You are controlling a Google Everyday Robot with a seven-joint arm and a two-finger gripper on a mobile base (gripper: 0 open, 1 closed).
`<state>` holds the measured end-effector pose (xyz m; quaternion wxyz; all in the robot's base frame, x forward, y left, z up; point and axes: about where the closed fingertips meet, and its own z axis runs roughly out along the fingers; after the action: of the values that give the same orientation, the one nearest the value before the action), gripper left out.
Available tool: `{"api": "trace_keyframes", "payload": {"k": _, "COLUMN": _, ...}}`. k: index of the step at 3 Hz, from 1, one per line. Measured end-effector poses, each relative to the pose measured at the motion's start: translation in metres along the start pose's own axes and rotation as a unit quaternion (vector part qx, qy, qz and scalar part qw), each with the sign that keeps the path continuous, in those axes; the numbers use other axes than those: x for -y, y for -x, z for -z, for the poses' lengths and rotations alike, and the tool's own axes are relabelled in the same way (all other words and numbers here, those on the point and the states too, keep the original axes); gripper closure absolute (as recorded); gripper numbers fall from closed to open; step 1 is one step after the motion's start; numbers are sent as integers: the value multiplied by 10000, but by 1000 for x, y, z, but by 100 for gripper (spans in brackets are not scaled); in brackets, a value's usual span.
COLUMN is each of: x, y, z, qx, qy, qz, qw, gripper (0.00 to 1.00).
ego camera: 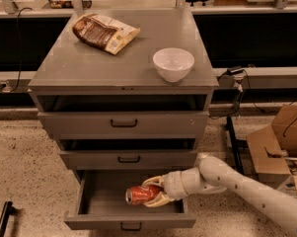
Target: Pick coke can from bottom drawer and place on counter
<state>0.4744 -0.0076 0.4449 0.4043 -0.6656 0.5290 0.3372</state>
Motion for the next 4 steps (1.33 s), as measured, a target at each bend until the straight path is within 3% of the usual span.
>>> {"api": "trace_keyframes", "payload": {"k": 2, "x": 22, "y": 118, "z": 58, "qx": -599, "qy": 369, "qz": 294, "qw": 9971, "gripper": 100}}
{"api": "trace_keyframes", "payload": {"k": 4, "x": 49, "y": 196, "z": 91, "qx": -757, "qy": 322, "qz": 740, "qw": 9939, "gripper": 100}}
